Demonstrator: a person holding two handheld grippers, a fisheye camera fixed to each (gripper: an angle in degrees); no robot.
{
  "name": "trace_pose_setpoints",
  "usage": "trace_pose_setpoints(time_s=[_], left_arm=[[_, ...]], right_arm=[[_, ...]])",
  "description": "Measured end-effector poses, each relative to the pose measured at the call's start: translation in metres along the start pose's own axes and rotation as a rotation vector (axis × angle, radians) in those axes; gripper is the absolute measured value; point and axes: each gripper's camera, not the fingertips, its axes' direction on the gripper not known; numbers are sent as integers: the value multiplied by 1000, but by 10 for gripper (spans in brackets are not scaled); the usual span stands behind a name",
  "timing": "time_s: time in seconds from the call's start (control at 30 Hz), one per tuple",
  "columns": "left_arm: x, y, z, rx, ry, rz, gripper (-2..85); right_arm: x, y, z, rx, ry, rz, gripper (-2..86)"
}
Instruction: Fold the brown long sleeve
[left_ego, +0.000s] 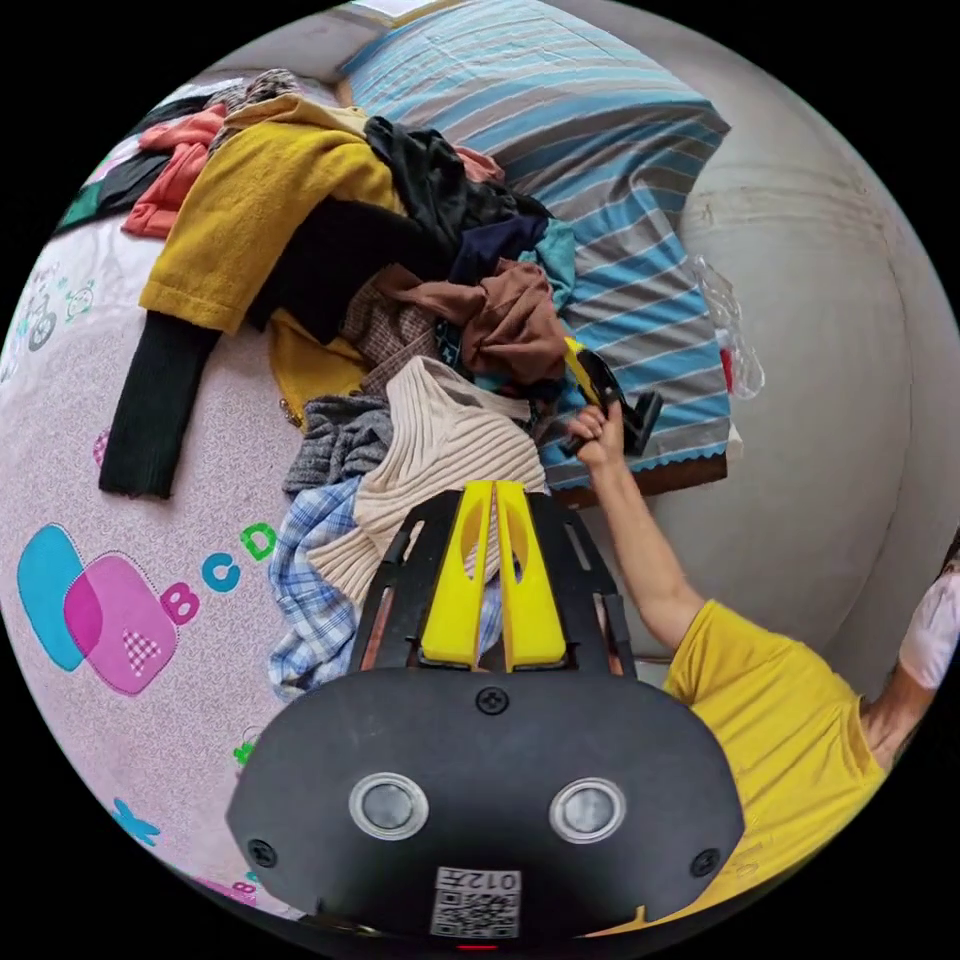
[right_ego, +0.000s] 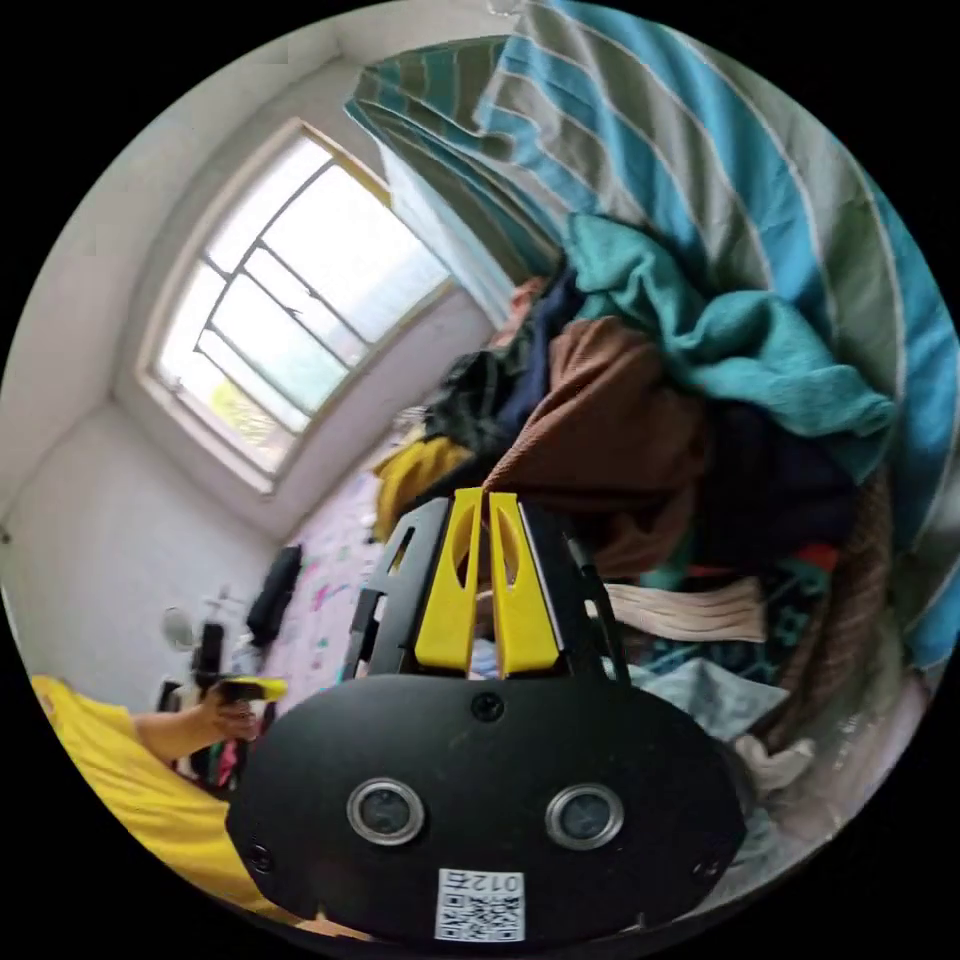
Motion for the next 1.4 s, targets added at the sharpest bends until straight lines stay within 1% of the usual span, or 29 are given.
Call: trace_pose_setpoints(time_s=[0.03,0.1,0.13,0.2,0.27,0.3,0.33,0.37,0.47,0.57,0.63,0.7,0.73,0.8,0.83,0.9,1.0,1.07,1.13,1.23,1.3,1.33,1.4], left_arm=[[-4,-4,-1,14,35,-11,53],[-22,-17,-1,43,174,-79,86],[-26,-19,0,47,206,-93,93],[-38,-19,4,35,323,-126,110],[-42,-14,5,37,413,-131,112],[-40,-8,2,48,512,-105,104],[-38,-5,-2,55,550,-84,101],[-32,4,-14,88,547,-43,79],[-17,26,-70,195,440,40,40],[15,48,-147,323,388,193,21],[49,63,-196,393,326,309,15],[100,91,-256,472,211,467,11],[113,99,-270,490,179,505,10],[161,141,-317,560,45,635,9],[172,152,-326,570,17,657,9],[213,199,-357,609,-112,765,9],[256,251,-382,617,-271,870,10],[273,271,-391,598,-326,887,12],[279,279,-397,573,-356,857,14],[262,264,-402,506,-414,717,21],[213,232,-397,409,-475,539,31],[196,222,-392,365,-498,491,34],[109,191,-369,159,-532,247,46]], right_arm=[[-11,2,-6,-4,-60,-17,8],[-62,12,-25,-59,-285,-99,7],[-77,15,-29,-78,-344,-123,7],[-139,32,-41,-153,-572,-214,6],[-186,46,-47,-217,-697,-279,6],[-216,56,-51,-252,-756,-322,6],[-230,60,-53,-266,-773,-339,5],[-256,67,-56,-291,-782,-366,5],[-301,72,-73,-271,-755,-401,5],[-334,65,-98,-164,-815,-385,5],[-366,65,-111,-123,-852,-419,5],[-418,71,-123,-91,-909,-489,5],[-432,74,-126,-83,-926,-505,5],[-483,89,-136,-52,-989,-555,5],[-495,94,-138,-46,-1002,-567,5],[-541,119,-147,-20,-1033,-615,5],[-589,156,-155,4,-1047,-669,6],[-609,175,-152,12,-1053,-660,6],[-624,189,-142,17,-1035,-622,7],[-638,204,-94,-35,-921,-519,8],[-633,215,-20,-145,-737,-384,10],[-631,220,2,-177,-675,-375,11],[-604,250,108,-368,-347,-368,13]])
